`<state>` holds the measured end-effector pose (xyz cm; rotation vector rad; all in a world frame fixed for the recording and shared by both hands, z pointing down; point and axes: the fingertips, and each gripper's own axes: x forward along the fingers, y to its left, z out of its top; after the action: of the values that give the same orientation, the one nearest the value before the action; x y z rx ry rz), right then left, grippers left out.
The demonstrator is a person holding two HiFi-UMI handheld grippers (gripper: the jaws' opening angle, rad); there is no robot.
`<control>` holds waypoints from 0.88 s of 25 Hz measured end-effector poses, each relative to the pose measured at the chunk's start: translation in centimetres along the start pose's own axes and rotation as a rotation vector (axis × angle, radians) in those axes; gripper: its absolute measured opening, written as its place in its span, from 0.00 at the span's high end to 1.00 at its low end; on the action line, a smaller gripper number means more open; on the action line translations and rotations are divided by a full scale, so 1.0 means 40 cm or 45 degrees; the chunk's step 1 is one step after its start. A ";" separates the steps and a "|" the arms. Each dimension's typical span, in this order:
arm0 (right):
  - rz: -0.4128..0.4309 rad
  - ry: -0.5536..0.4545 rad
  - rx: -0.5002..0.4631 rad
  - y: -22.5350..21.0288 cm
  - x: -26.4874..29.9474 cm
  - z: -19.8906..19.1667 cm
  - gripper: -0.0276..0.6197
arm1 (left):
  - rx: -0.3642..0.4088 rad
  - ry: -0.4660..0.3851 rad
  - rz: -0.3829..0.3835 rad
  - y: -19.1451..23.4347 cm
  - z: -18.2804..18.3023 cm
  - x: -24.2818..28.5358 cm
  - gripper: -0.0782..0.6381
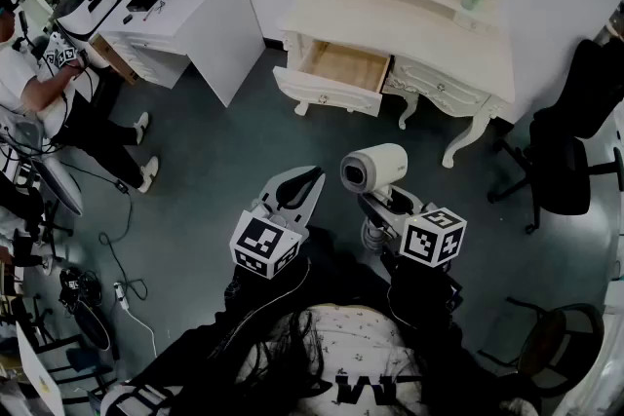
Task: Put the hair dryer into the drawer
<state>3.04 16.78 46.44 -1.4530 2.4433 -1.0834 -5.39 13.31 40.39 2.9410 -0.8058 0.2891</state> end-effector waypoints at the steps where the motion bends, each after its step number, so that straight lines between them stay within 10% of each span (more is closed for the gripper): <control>1: -0.003 -0.002 0.002 -0.002 0.001 0.000 0.64 | -0.003 0.005 -0.003 0.002 -0.003 0.000 0.89; 22: -0.038 0.053 -0.005 -0.043 0.013 -0.025 0.64 | 0.001 0.089 -0.021 0.003 -0.035 0.032 0.89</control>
<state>3.57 16.38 48.37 -1.4880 2.4604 -1.1262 -4.58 12.75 42.01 2.9184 -0.7724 0.3888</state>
